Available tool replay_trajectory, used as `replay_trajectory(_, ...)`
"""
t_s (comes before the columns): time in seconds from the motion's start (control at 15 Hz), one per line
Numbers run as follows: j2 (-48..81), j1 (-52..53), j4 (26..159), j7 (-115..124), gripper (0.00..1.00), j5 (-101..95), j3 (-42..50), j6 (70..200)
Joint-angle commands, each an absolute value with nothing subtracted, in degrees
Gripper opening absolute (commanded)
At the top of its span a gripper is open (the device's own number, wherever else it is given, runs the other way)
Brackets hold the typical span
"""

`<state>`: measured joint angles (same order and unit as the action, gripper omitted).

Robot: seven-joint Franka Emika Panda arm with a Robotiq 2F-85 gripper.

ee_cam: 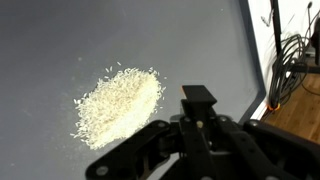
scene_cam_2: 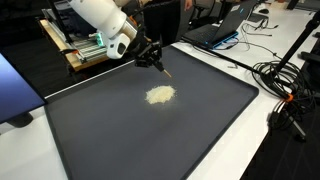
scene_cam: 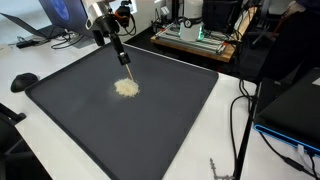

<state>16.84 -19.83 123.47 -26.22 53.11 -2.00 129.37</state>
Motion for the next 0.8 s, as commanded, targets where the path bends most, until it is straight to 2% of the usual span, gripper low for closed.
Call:
replay_trajectory(0.0, 16.31, -16.98, 124.94, -26.55, 0.12, 56.17, 1.67, 130.23)
replay_trajectory(0.27, 15.37, -16.77, 127.67, -26.57, 0.12, 58.74, 2.85, 132.16)
replay_trajectory(0.33, 15.31, -16.70, 127.67, -26.56, 0.03, 58.78, 2.84, 132.21)
replay_trajectory(0.73, 18.71, -17.86, 125.27, -27.95, 0.03, 64.91, 5.07, 130.62)
